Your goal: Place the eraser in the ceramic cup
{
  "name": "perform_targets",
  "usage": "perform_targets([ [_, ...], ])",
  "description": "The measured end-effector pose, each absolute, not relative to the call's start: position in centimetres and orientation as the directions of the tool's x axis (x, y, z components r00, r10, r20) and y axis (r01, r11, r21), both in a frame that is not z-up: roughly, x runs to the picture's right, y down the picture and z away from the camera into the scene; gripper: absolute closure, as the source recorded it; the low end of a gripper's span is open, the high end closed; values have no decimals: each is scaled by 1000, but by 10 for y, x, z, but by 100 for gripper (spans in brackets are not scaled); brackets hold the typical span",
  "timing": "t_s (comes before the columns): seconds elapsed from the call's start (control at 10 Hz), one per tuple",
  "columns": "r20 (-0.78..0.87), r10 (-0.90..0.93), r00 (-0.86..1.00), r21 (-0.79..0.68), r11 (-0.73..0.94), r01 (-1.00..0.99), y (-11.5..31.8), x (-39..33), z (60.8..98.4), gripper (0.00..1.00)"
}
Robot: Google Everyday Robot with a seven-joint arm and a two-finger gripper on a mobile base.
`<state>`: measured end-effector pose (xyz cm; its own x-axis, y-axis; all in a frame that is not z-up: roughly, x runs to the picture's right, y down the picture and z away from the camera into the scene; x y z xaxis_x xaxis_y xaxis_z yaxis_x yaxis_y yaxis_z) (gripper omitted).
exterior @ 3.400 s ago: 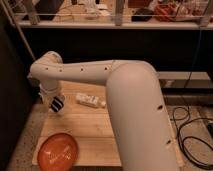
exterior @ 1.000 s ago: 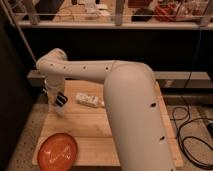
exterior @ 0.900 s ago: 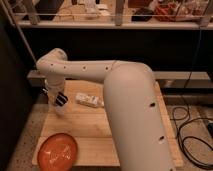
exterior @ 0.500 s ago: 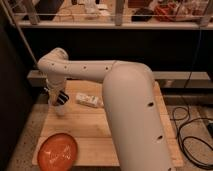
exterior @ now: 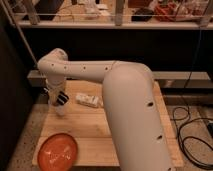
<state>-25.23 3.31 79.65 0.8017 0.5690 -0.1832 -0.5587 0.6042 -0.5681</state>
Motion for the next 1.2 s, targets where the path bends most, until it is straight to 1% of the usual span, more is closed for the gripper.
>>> perform_targets([
  [0.1,-184,570,801,-568,603,-560,33,-251,797,56],
  [1.2,-188,574,797,-567,599,-565,34,-251,800,56],
])
